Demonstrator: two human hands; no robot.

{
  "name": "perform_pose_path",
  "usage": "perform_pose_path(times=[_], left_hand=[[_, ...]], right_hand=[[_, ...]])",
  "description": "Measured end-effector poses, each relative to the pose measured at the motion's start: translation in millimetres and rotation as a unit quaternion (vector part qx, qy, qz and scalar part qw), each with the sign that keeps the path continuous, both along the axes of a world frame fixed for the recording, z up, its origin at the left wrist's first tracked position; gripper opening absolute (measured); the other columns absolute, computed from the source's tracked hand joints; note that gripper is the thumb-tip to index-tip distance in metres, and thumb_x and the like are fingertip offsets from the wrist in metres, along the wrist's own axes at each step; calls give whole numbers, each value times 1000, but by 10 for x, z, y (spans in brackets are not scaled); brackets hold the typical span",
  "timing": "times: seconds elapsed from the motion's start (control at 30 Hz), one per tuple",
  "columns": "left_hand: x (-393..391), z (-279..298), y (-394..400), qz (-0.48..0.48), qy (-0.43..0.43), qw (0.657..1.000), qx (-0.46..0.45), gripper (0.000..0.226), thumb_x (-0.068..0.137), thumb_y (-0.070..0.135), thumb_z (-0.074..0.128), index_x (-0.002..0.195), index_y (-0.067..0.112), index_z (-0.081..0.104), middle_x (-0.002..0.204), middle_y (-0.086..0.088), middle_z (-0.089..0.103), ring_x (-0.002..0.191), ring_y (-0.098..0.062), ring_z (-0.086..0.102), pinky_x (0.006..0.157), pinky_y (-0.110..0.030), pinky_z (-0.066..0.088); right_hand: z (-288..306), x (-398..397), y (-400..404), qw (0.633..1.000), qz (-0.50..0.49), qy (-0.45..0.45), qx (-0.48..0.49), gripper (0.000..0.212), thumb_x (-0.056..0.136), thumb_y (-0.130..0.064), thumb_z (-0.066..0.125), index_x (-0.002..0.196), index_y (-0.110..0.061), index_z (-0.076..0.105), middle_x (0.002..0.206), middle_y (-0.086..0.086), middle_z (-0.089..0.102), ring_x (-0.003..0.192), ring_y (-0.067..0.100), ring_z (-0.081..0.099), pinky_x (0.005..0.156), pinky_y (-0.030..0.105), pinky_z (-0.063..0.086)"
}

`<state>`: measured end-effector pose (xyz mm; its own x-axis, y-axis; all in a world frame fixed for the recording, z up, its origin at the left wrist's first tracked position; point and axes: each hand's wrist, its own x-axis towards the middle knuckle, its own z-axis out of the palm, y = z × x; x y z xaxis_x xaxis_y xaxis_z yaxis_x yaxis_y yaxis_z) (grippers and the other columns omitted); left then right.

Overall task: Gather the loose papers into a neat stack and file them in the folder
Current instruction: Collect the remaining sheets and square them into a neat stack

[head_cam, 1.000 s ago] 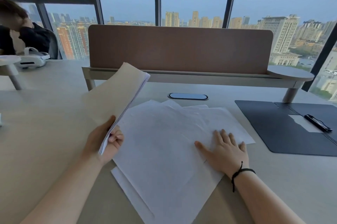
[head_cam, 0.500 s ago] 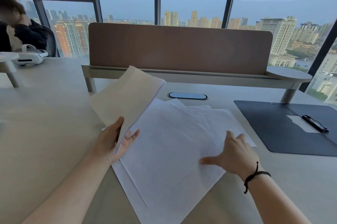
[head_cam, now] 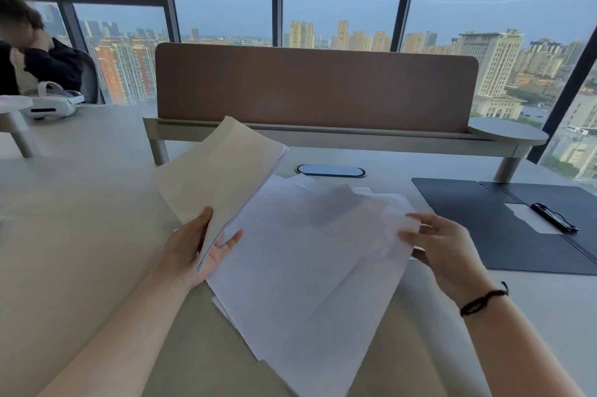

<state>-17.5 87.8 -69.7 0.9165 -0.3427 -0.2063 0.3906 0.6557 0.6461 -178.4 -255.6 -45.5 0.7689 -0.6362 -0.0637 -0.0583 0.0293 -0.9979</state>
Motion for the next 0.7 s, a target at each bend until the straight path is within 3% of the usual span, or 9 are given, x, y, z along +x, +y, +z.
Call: perform_pose_path(times=[0.07, 0.17, 0.27, 0.37, 0.43, 0.5, 0.6, 0.7], left_hand=[[-40, 36, -10, 3, -1, 1000, 3, 10, 101, 21, 53, 101, 17, 62, 67, 4, 72, 40, -14, 60, 86, -55, 56], [-62, 71, -20, 21, 6, 1000, 3, 14, 101, 18, 52, 91, 16, 60, 57, 2, 67, 39, -15, 59, 86, -57, 55], [-53, 84, -13, 17, 8, 1000, -3, 12, 102, 18, 51, 94, 16, 61, 56, 2, 67, 39, -14, 57, 82, -64, 53], [-59, 99, -3, 8, 2, 1000, -6, 13, 103, 19, 48, 103, 16, 61, 68, 2, 74, 42, -17, 63, 90, -67, 48], [-75, 118, 0, 5, 7, 1000, -8, 15, 104, 18, 47, 101, 16, 61, 67, 2, 74, 42, -17, 63, 100, -64, 46], [-108, 158, -1, -5, 8, 1000, 3, 15, 103, 16, 47, 98, 14, 61, 62, 1, 72, 40, -16, 63, 107, -61, 38], [-165, 244, 3, -25, 15, 999, 23, 18, 104, 14, 45, 92, 9, 59, 52, -3, 68, 36, -17, 62, 113, -57, 33], [-178, 281, -2, -46, 9, 998, 42, 21, 105, 15, 44, 97, 7, 61, 58, -4, 72, 38, -16, 64, 116, -53, 31]], right_hand=[[-34, 55, 33, 988, -47, -75, 130, 29, 91, 7, 64, 118, 1, 69, 96, 17, 77, 70, 23, 72, 60, 27, 62], [-139, 103, 188, 972, 46, -54, 226, 27, 93, 3, 61, 119, 4, 68, 104, 23, 76, 79, 33, 74, 66, 37, 64], [-130, 55, 294, 978, 179, 71, 79, 31, 91, 15, 53, 118, 6, 66, 110, 24, 75, 87, 33, 75, 69, 36, 63], [-47, -63, 268, 928, 338, 159, 0, 36, 92, 16, 53, 119, -3, 67, 114, 16, 77, 106, 30, 74, 85, 36, 61], [12, -122, 193, 909, 381, 168, -12, 37, 92, 17, 54, 119, -4, 67, 116, 15, 76, 108, 29, 74, 86, 37, 60], [16, -86, 108, 938, 324, 125, 0, 36, 93, 17, 52, 119, -3, 67, 115, 18, 76, 101, 29, 75, 79, 37, 63], [-59, 129, -32, 995, 84, 46, 9, 24, 95, 9, 57, 115, 0, 66, 108, 22, 75, 84, 31, 75, 65, 33, 65], [-128, 407, -183, 999, -4, 41, 18, 21, 95, 9, 56, 114, 5, 64, 106, 21, 72, 82, 32, 71, 65, 34, 64]])
